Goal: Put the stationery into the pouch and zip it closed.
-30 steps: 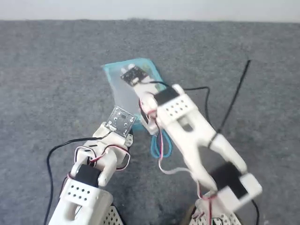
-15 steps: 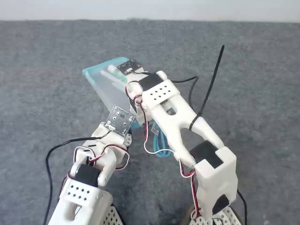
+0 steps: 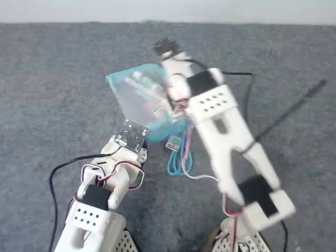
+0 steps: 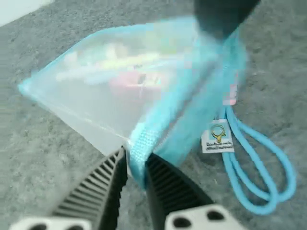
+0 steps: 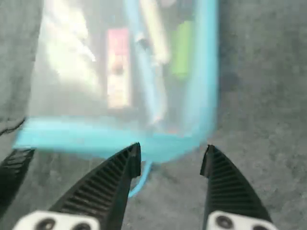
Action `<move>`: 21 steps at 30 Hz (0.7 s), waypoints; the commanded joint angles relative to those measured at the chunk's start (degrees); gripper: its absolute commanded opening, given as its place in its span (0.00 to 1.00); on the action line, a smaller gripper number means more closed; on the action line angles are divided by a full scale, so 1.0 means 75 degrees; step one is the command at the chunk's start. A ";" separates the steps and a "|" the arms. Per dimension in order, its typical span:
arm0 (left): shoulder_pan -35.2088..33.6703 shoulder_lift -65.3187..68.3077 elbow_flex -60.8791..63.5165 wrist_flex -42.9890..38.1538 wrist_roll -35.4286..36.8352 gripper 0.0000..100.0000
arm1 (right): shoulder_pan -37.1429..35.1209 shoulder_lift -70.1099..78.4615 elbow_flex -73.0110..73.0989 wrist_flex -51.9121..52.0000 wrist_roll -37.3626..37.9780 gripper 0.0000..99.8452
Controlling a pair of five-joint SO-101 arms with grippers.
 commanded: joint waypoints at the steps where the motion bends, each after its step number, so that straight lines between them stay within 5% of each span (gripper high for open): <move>1: -0.0059 0.0105 -0.0358 0.0082 -0.0234 0.01 | 0.0334 -0.1647 0.1829 -0.1471 -0.0035 0.21; 9: -0.0399 0.0105 -0.0346 -0.0117 -0.0211 0.01 | 0.0311 -0.4284 0.7619 -0.5679 -0.0012 0.20; 21: -0.1536 0.0117 -0.0393 -0.0551 0.0727 0.01 | -0.0182 -0.4929 0.8463 -0.5468 -0.0481 0.20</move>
